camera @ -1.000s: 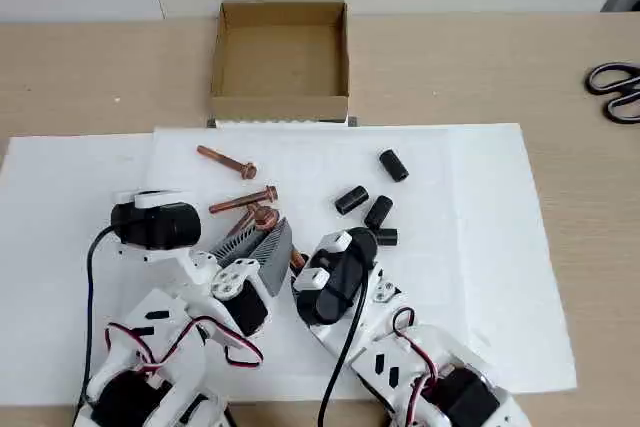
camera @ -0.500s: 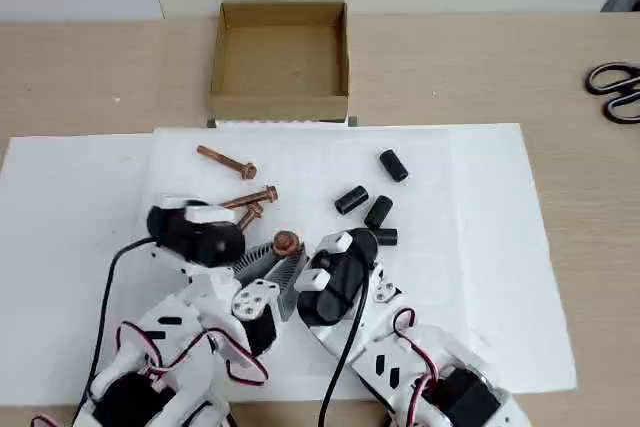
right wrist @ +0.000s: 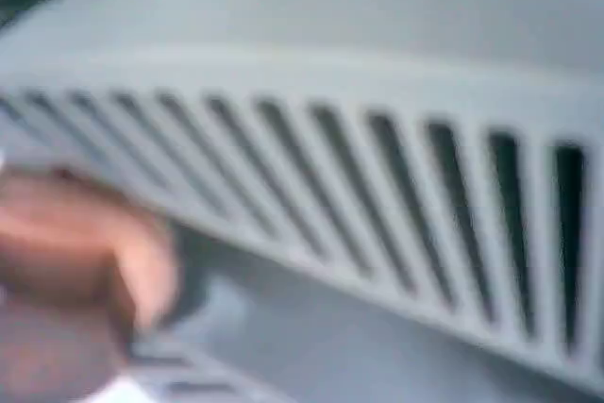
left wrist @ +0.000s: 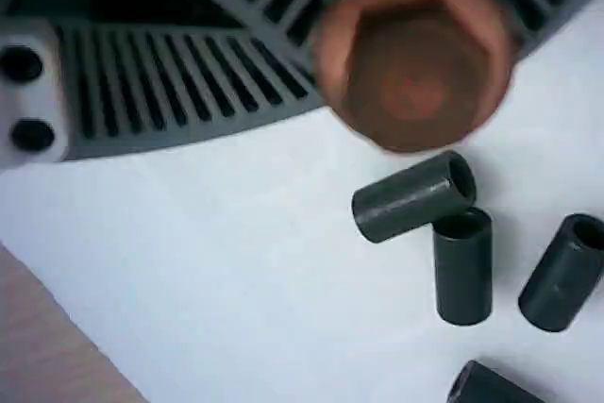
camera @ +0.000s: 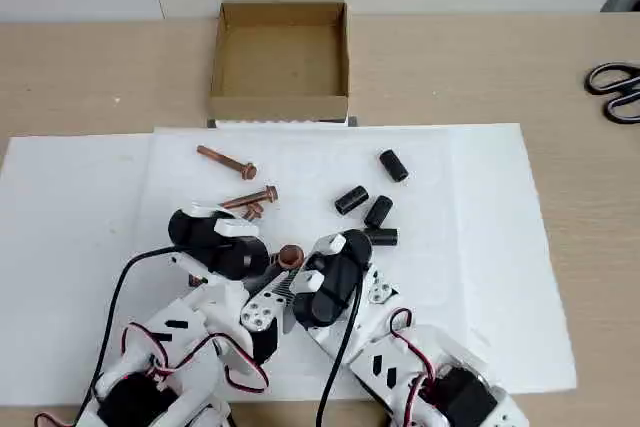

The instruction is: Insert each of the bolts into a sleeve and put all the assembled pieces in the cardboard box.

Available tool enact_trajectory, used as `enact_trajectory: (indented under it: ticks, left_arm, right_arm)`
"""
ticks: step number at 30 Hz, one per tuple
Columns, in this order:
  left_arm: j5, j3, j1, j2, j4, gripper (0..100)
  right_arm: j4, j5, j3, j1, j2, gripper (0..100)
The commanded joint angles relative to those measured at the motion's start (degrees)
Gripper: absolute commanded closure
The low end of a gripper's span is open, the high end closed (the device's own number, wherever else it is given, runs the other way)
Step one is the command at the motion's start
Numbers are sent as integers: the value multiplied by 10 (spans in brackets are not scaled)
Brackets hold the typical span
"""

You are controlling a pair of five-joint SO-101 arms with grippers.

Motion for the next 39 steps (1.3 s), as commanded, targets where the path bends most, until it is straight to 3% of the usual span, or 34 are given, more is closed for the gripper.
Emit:
enact_trajectory:
  ticks: [1, 8, 18, 31, 35, 39]
  left_arm:
    - [-8, 2, -2, 3, -9, 989]
    - [-6, 2, -3, 4, -6, 829]
    - [19, -14, -6, 4, -8, 823]
    - [0, -73, -85, 5, -5, 823]
    - [-2, -86, -114, 4, -8, 843]
    - [-4, -82, -173, 3, -8, 1000]
  right_arm:
    - [-16, 4, -25, 0, -7, 996]
    - [-14, 4, -25, 0, -7, 996]
    - [-15, 4, -11, 1, -7, 996]
    - [-13, 4, -6, 1, -7, 996]
    - [-15, 4, 8, 2, -7, 996]
    - [-16, 4, 11, 5, -7, 996]
